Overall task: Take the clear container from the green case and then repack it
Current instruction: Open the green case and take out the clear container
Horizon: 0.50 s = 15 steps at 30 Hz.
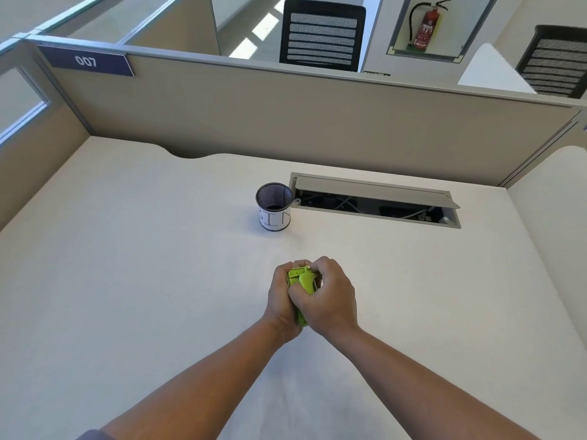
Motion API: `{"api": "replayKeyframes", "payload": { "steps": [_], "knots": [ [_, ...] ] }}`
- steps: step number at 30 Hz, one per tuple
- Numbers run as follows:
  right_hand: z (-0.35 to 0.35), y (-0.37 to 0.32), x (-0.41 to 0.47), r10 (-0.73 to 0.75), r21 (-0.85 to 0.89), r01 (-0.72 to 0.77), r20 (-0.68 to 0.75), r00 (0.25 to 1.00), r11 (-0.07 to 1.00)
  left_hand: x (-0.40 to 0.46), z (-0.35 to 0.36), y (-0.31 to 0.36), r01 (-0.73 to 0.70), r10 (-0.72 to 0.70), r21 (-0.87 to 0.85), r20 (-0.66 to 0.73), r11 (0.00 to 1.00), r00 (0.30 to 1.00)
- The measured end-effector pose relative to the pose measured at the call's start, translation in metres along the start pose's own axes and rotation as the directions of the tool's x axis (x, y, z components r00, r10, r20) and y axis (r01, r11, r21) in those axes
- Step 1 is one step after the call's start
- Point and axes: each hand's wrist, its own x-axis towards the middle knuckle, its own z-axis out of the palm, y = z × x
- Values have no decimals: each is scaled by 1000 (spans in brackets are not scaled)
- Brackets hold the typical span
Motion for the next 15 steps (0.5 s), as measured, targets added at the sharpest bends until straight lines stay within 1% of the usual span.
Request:
{"api": "replayKeyframes", "payload": {
  "steps": [5, 11, 15],
  "knots": [
    [-2, -4, 1, 6, 21, -6, -6, 1000, 1000, -2, 3, 6, 10, -10, -15, 31, 1000, 999],
    [-2, -8, 1, -7, 20, 7, -14, 1000, 1000, -1, 1, 2, -23, 27, -104, 38, 994, 999],
    [-2, -8, 1, -6, 12, 6, -27, 1000, 1000, 0, 0, 3, -30, 33, -69, 48, 997, 998]
  ]
}}
